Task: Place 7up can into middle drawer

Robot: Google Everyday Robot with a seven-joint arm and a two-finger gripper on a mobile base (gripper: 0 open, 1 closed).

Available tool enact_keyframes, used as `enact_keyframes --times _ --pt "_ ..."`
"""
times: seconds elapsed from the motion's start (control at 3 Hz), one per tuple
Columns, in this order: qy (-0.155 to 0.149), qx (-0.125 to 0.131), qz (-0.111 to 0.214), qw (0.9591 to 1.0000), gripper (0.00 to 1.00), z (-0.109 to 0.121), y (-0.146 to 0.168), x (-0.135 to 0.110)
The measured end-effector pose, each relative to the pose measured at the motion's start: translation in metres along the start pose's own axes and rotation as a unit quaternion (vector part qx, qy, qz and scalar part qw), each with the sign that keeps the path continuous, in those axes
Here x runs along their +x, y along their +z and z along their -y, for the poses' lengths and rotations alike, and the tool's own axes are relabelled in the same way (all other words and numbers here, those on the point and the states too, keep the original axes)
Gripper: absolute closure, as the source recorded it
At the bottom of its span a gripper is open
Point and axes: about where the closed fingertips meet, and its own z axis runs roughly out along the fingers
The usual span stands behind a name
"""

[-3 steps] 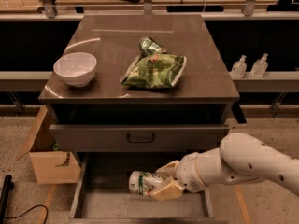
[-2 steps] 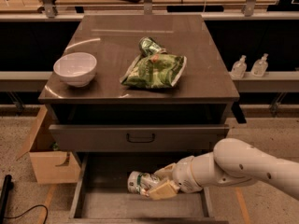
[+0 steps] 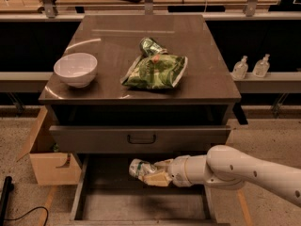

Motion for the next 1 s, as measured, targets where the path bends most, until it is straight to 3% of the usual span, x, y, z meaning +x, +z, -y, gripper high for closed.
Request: enact_keyframes --times 0.33,0.67,1.0 --pt "0.018 0.003 0.007 0.9998 0.06 0.022 0.016 0.001" --pt "0.024 0.0 0.005 0.9997 0.0 0.03 0.02 0.003" --pt "0.028 0.003 0.006 0.9996 0.0 0.027 0.006 0.009"
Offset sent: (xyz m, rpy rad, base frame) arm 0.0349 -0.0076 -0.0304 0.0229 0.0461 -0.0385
